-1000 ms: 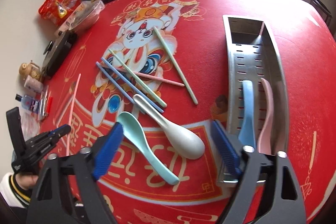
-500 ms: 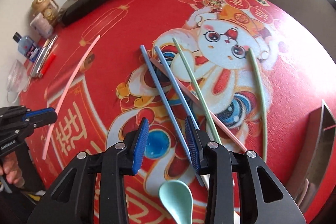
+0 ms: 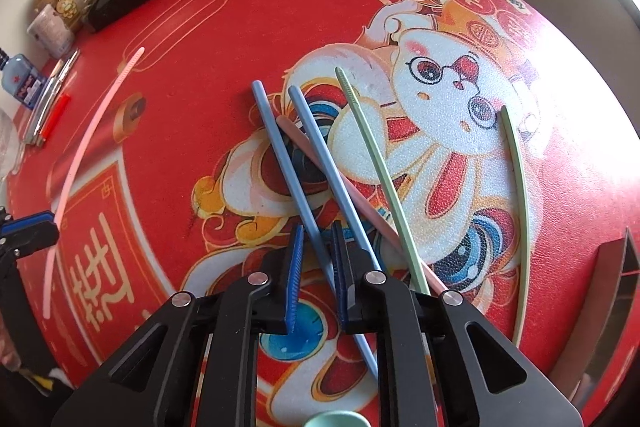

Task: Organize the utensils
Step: 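Grasp a blue chopstick with the right tool while the left tool holds the pink chopstick, then lower the blue chopstick into the tray, open right tool while left tool carries pink chopstick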

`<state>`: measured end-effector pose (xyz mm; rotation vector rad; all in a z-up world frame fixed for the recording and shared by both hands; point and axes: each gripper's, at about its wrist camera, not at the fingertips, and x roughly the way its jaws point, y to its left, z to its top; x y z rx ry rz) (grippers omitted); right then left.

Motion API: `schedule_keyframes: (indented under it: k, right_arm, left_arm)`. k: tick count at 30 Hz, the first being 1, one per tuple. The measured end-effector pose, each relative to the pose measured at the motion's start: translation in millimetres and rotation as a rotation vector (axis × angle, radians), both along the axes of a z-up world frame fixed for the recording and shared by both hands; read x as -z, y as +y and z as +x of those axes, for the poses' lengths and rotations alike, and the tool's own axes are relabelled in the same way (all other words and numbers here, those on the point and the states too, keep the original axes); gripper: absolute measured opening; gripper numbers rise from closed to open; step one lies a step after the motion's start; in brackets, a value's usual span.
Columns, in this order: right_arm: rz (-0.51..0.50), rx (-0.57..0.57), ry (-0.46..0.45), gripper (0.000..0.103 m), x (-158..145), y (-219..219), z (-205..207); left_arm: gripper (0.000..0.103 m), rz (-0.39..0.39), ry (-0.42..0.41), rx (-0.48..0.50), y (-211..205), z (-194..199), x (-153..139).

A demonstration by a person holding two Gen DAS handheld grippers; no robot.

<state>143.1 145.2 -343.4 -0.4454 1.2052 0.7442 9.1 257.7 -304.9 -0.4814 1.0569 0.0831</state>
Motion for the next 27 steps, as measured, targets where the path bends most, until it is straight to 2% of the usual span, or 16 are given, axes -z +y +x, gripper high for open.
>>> schedule_keyframes:
  k: [5, 12, 18, 23, 27]
  right_arm:
    - [0.020, -0.013, 0.008, 0.008, -2, 0, -7]
    - [0.178, 0.084, 0.075, 0.006, -20, -14, -10]
    - [0.287, 0.133, 0.062, 0.006, -41, -24, -12]
    - [0.392, 0.206, 0.058, 0.006, -62, -48, -9]
    - [0.436, 0.259, 0.062, 0.006, -69, -77, -9]
  left_arm:
    - [0.006, 0.000, -0.004, 0.006, -2, 1, -1]
    - [0.006, 0.003, -0.005, 0.012, -8, 4, -3]
    - [0.006, 0.012, -0.015, 0.023, -18, 10, -7]
    - [0.006, 0.016, -0.030, 0.038, -26, 17, -13]
    - [0.006, 0.018, -0.037, 0.056, -37, 26, -17]
